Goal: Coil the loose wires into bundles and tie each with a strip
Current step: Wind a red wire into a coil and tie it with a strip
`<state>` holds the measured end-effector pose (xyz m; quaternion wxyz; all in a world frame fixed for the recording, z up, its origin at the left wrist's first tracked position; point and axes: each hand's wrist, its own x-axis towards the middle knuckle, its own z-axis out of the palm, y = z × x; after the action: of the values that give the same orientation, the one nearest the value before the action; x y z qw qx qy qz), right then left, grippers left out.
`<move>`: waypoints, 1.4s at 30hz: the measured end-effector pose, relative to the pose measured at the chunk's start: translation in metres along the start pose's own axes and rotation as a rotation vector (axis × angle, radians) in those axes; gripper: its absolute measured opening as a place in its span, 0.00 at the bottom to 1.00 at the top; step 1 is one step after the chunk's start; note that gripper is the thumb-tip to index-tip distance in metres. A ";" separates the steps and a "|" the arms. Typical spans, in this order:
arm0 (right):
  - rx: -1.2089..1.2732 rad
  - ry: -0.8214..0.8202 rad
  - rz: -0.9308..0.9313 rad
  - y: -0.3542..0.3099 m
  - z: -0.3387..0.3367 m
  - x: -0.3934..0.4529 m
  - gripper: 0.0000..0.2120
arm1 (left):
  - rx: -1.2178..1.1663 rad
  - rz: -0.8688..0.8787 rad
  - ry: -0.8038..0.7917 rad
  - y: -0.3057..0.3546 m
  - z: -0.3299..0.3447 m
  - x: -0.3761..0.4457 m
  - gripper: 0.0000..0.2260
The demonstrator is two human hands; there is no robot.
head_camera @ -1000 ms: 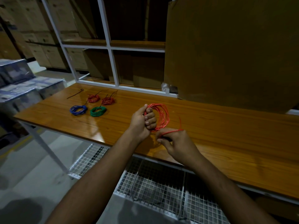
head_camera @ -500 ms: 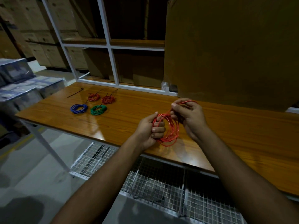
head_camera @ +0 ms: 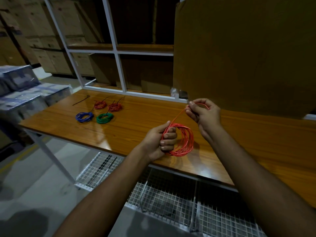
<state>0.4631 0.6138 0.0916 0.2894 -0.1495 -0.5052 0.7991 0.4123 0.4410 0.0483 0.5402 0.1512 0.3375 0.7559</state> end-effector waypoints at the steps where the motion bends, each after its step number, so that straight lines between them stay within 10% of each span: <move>1: -0.015 0.024 0.017 0.002 -0.003 0.001 0.05 | 0.007 0.004 0.013 0.001 -0.001 -0.001 0.16; 18: -1.005 -0.474 0.158 0.006 -0.037 -0.021 0.05 | -0.064 0.112 0.112 0.009 -0.005 0.003 0.17; 28: -0.389 -0.290 0.478 0.015 -0.039 -0.028 0.14 | -0.158 0.153 0.121 -0.003 -0.003 0.013 0.17; 42: -0.482 -0.421 0.480 0.016 -0.054 -0.031 0.09 | 0.038 0.242 0.343 -0.032 0.009 0.018 0.18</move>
<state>0.5114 0.6287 0.0515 -0.0587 -0.1598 -0.6774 0.7156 0.4336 0.4668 0.0309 0.3771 0.0698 0.4183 0.8234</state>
